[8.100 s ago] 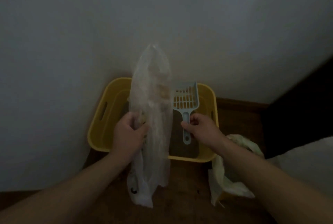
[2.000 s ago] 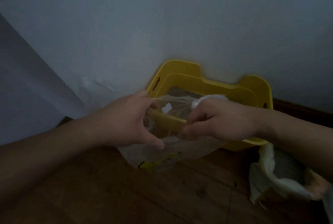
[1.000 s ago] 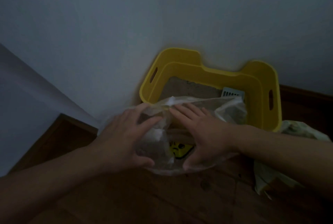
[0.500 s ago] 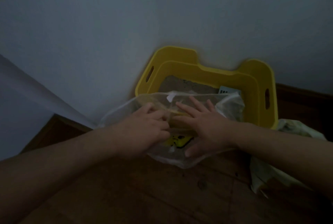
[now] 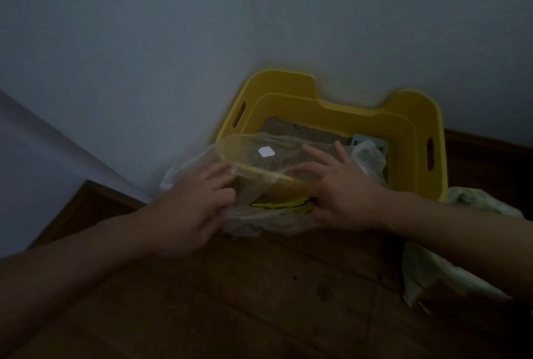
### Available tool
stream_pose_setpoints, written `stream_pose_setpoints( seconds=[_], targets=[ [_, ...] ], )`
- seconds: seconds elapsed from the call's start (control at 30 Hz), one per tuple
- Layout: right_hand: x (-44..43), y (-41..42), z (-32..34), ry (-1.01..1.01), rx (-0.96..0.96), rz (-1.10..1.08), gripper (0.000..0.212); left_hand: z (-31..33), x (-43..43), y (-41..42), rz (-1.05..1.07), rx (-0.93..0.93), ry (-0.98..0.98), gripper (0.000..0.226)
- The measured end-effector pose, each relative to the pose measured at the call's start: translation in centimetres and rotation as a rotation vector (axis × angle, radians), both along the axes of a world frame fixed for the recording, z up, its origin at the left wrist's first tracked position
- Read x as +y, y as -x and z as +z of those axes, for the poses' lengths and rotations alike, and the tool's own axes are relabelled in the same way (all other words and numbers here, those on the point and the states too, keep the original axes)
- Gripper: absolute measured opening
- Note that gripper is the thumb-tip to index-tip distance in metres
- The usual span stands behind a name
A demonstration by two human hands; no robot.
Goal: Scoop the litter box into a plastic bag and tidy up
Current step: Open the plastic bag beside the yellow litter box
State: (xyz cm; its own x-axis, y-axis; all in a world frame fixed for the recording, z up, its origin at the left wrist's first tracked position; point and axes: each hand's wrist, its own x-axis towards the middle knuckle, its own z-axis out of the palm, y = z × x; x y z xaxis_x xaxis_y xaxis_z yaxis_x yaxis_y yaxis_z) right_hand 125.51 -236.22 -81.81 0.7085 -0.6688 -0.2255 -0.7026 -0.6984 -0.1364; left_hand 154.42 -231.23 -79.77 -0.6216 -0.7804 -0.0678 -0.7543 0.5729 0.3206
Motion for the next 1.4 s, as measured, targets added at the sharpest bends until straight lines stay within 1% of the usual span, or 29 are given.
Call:
stream_pose_setpoints(
  seconds=[0.03, 0.1, 0.13, 0.17, 0.23, 0.27, 0.33, 0.4, 0.47, 0.57, 0.6, 0.63, 0.67, 0.73, 0.77, 0.8, 0.9, 1.0, 1.03, 1.13, 1.17, 1.3, 1.33, 1.37, 1.4],
  targets=[
    [0.2, 0.2, 0.0, -0.002, -0.034, 0.019, 0.037, -0.1, 0.2, -0.4, 0.019, 0.003, -0.028, 0.023],
    [1.0, 0.6, 0.3, -0.008, -0.152, 0.094, 0.028, -0.4, 0.5, -1.2, 0.055, 0.007, -0.056, 0.025],
    [1.5, 0.9, 0.4, -0.020, -0.217, 0.146, 0.022, -0.6, 0.7, -1.5, 0.070, -0.002, -0.063, 0.023],
    [2.0, 0.8, 0.5, -0.049, -0.261, 0.200, 0.020, -0.7, 1.0, -1.7, 0.085, -0.009, -0.077, 0.020],
    [3.0, 0.3, 0.7, -0.138, -0.239, 0.287, 0.030, -0.7, 1.3, -1.9, 0.108, -0.004, -0.119, 0.014],
    [3.4, -0.1, 0.7, -0.166, -0.199, 0.320, 0.034, -0.6, 1.4, -1.9, 0.104, 0.000, -0.131, 0.015],
    [3.5, -0.5, 0.7, -0.179, -0.099, 0.358, 0.036, -0.6, 1.5, -1.9, 0.069, -0.007, -0.135, 0.030],
    [3.2, -0.4, 1.1, -0.178, -0.020, 0.284, 0.030, -0.6, 1.8, -1.9, 0.064, -0.019, -0.155, 0.037],
    [3.0, 0.1, 1.6, -0.205, 0.024, 0.185, 0.025, -0.4, 2.1, -2.5, 0.073, -0.029, -0.169, 0.036],
    [3.4, 0.7, 1.6, -0.289, 0.051, 0.145, 0.027, -0.7, 2.8, -3.5, 0.042, -0.068, -0.157, 0.036],
    [3.7, 1.0, 1.3, -0.320, 0.045, 0.128, 0.025, -0.6, 3.1, -3.5, 0.029, -0.077, -0.172, 0.034],
    [3.9, 1.2, 1.1, -0.342, 0.047, 0.109, 0.025, -0.8, 3.4, -3.5, 0.055, -0.092, -0.201, 0.024],
    [4.2, 1.3, 1.0, -0.362, 0.064, 0.085, 0.025, -0.6, 3.7, -3.4, 0.059, -0.120, -0.229, 0.006],
    [4.5, 1.5, 1.3, -0.414, 0.087, 0.038, 0.024, -0.9, 4.2, -3.5, 0.120, -0.138, -0.251, 0.024],
    [4.5, 1.5, 1.4, -0.427, 0.077, 0.030, 0.026, -1.0, 4.4, -3.4, 0.122, -0.169, -0.285, 0.018],
    [4.5, 1.6, 1.6, -0.425, 0.058, 0.029, 0.028, -0.3, 4.5, -3.0, 0.112, -0.171, -0.322, 0.005],
    [4.6, 1.9, 1.9, -0.387, 0.021, 0.028, 0.025, 0.2, 4.7, -2.8, 0.162, -0.189, -0.361, 0.002],
    [4.9, 2.2, 2.2, -0.359, -0.013, 0.013, 0.022, -0.1, 4.5, -2.9, 0.176, -0.145, -0.399, 0.022],
    [5.0, 2.1, 2.3, -0.351, -0.015, 0.008, 0.020, 0.0, 4.4, -2.8, 0.184, -0.118, -0.414, 0.025],
    [5.3, 2.1, 2.4, -0.318, -0.012, 0.024, 0.019, 0.1, 3.8, -2.6, 0.203, -0.070, -0.450, 0.023],
    [5.3, 2.1, 2.3, -0.306, -0.011, 0.032, 0.020, 0.0, 3.7, -2.4, 0.199, -0.065, -0.454, 0.026],
    [5.1, 2.1, 2.1, -0.261, 0.024, 0.060, 0.023, 1.1, 2.9, -1.0, 0.248, -0.038, -0.396, 0.048],
    [5.1, 2.0, 2.1, -0.249, 0.035, 0.065, 0.024, 1.3, 2.5, -0.7, 0.249, -0.034, -0.330, 0.053],
    [5.0, 2.0, 2.1, -0.245, 0.044, 0.064, 0.023, 1.6, 2.0, -0.1, 0.225, -0.050, -0.218, 0.054],
    [5.0, 2.0, 2.2, -0.250, 0.057, 0.060, 0.023, 2.0, 1.5, 0.5, 0.190, -0.083, -0.090, 0.049]
  ],
)
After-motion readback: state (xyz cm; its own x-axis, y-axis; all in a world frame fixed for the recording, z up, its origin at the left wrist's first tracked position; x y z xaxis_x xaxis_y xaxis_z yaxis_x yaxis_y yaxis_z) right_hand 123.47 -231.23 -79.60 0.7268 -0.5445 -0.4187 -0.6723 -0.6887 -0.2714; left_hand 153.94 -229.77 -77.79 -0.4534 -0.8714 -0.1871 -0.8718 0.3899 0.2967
